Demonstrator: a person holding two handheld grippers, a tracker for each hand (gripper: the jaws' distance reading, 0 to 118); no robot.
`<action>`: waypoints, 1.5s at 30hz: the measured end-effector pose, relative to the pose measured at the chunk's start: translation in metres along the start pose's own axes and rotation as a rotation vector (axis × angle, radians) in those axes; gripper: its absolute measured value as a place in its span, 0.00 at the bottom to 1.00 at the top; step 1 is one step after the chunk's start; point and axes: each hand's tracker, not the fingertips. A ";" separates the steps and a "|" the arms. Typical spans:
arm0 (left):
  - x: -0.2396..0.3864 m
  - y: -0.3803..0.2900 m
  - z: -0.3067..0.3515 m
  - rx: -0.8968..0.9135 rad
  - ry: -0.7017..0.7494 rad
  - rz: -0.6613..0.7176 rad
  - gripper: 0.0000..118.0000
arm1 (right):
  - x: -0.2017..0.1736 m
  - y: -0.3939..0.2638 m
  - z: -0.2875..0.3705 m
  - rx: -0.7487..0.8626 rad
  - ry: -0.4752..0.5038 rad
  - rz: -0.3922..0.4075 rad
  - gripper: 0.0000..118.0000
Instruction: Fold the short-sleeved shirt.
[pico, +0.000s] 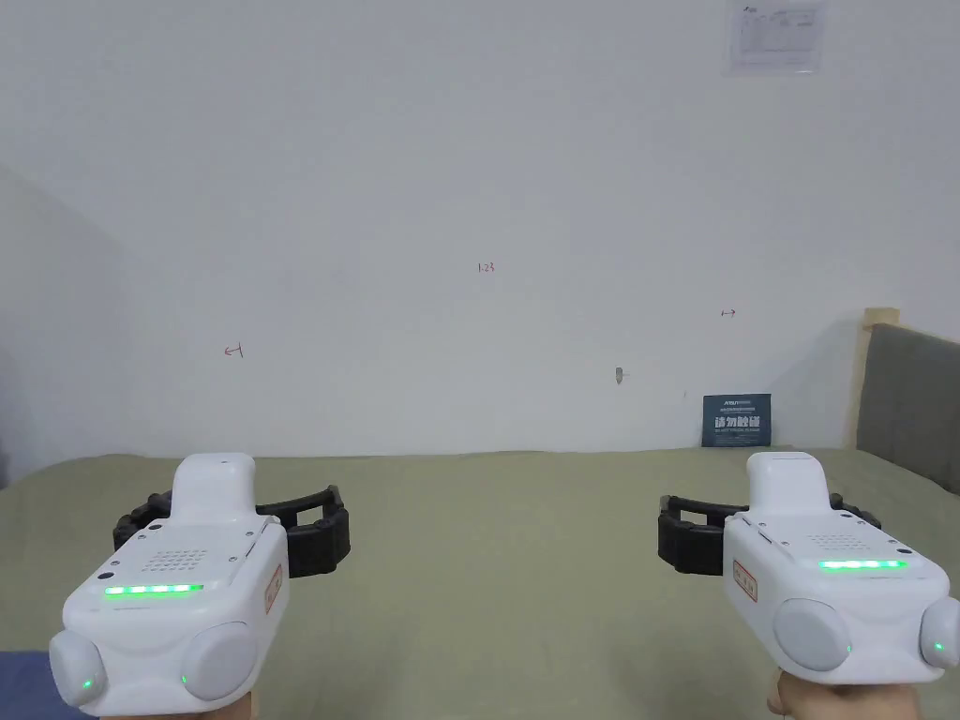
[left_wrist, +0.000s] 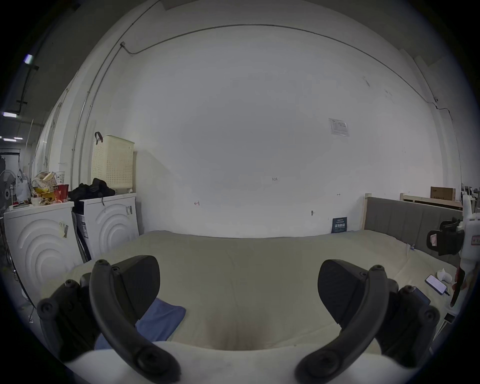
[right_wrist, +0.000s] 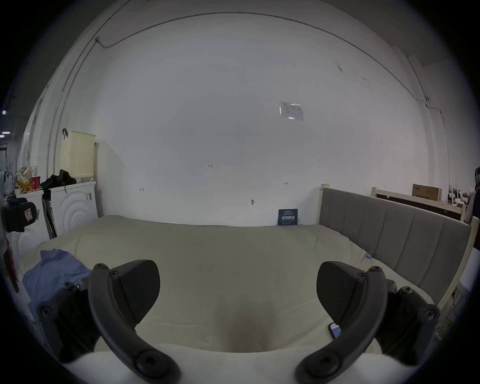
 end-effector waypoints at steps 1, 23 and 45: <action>0.000 0.000 0.000 0.000 -0.013 -0.001 1.00 | 0.000 -0.001 0.000 -0.009 0.004 -0.005 0.95; -0.034 0.001 0.020 -0.006 0.110 -0.083 0.00 | -0.054 -0.004 -0.001 -0.069 0.099 0.059 0.00; -0.227 -0.023 0.135 -0.155 0.570 0.024 0.00 | -0.309 -0.035 -0.009 -0.136 0.584 0.090 0.01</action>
